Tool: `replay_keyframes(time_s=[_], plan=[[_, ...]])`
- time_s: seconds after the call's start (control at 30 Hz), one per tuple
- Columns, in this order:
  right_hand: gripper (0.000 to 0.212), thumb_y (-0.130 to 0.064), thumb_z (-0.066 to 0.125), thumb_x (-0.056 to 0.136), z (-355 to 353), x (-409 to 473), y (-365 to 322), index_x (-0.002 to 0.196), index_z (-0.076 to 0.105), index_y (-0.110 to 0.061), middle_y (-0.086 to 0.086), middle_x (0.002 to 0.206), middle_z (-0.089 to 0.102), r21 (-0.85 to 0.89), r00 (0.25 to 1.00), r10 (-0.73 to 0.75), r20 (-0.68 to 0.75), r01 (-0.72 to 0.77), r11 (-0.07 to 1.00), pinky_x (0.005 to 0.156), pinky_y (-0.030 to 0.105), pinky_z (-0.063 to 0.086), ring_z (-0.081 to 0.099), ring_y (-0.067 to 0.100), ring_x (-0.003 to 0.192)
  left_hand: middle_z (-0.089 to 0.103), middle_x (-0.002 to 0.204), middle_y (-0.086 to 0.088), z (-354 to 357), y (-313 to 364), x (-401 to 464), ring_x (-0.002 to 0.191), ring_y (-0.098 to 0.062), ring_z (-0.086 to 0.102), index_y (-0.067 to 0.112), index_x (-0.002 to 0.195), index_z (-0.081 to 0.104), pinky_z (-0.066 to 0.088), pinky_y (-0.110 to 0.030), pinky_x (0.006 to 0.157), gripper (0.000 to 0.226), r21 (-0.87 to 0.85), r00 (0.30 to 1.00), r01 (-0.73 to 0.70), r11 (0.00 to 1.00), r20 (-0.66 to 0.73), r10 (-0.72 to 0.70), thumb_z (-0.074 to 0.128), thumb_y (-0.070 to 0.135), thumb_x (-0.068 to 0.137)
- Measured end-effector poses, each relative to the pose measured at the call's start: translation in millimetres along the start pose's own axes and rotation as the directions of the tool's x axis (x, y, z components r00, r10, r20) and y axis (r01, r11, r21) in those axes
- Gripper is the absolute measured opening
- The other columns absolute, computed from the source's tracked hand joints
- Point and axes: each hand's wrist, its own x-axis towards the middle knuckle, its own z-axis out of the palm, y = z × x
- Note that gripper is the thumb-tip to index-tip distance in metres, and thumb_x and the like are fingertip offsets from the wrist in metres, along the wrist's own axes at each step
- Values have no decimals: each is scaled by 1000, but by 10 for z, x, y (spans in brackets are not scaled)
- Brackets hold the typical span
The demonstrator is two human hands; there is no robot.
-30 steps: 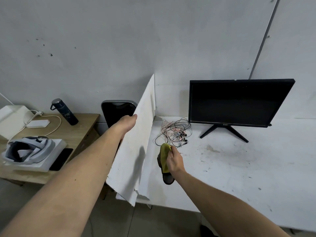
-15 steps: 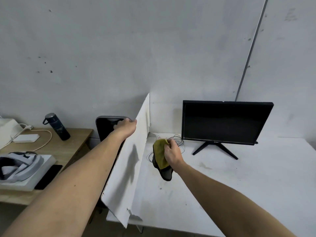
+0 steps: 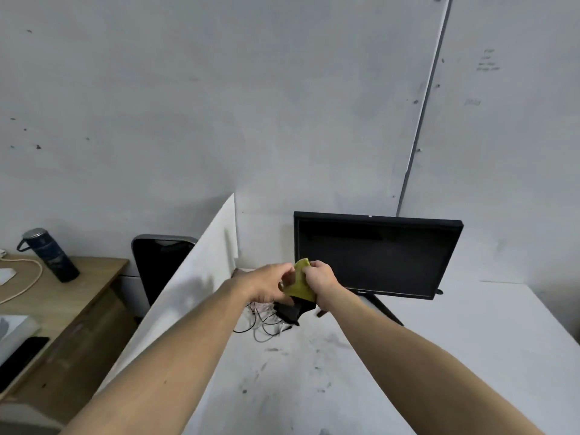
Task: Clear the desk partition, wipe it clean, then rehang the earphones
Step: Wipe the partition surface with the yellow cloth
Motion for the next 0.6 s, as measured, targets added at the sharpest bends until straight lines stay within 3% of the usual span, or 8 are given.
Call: replay_keyframes(time_s=[0.07,0.17,0.23,0.3,0.4,0.5,0.6], plan=[[19,-10,50,93,-175,200,20,106,63,-13,10,95,66,6,999,29,25,-29,1000,79,41,57,64,26,85,65,113,8,72,65,176,99,-8,59,25,113,59,33,-10,62,27,88,996,34,996,-89,-26,68,31,88],[22,-18,57,95,-369,430,43,115,64,-13,11,107,68,-68,997,61,41,-58,996,89,44,58,67,29,100,65,105,11,118,137,398,93,-5,54,25,113,65,31,-6,56,22,88,989,75,993,-133,-63,61,36,94],[27,-23,61,96,-508,589,65,121,62,-14,9,111,67,-163,998,58,40,-50,985,89,41,57,66,27,102,62,87,11,178,121,564,85,-8,54,25,100,68,32,-8,58,18,-57,994,90,994,-57,-93,69,38,88],[40,-35,66,93,-591,663,89,127,58,-15,8,114,64,-232,992,86,88,-64,971,89,39,56,63,25,103,56,72,10,224,78,653,74,-12,52,26,83,65,36,-21,64,22,-224,997,82,971,8,-82,79,43,78],[68,-66,57,87,-680,724,19,131,56,-15,8,121,61,-336,972,169,161,-107,936,95,41,54,61,27,109,57,72,3,233,22,795,71,-14,50,24,79,66,37,-33,69,42,-362,991,130,923,63,-115,82,58,61],[85,-85,41,81,-777,711,-85,123,66,-15,8,116,66,-346,905,281,319,-165,924,85,36,55,64,24,106,62,81,-6,162,39,882,78,-19,55,24,80,72,39,-35,73,53,-464,978,190,865,163,-127,82,68,53],[68,-81,61,73,-919,674,-108,102,72,-21,0,97,74,-419,803,334,493,-116,900,64,24,47,66,16,88,62,85,-10,94,11,967,81,-20,56,9,90,71,41,-34,76,60,-512,984,167,843,134,-114,72,66,71]])
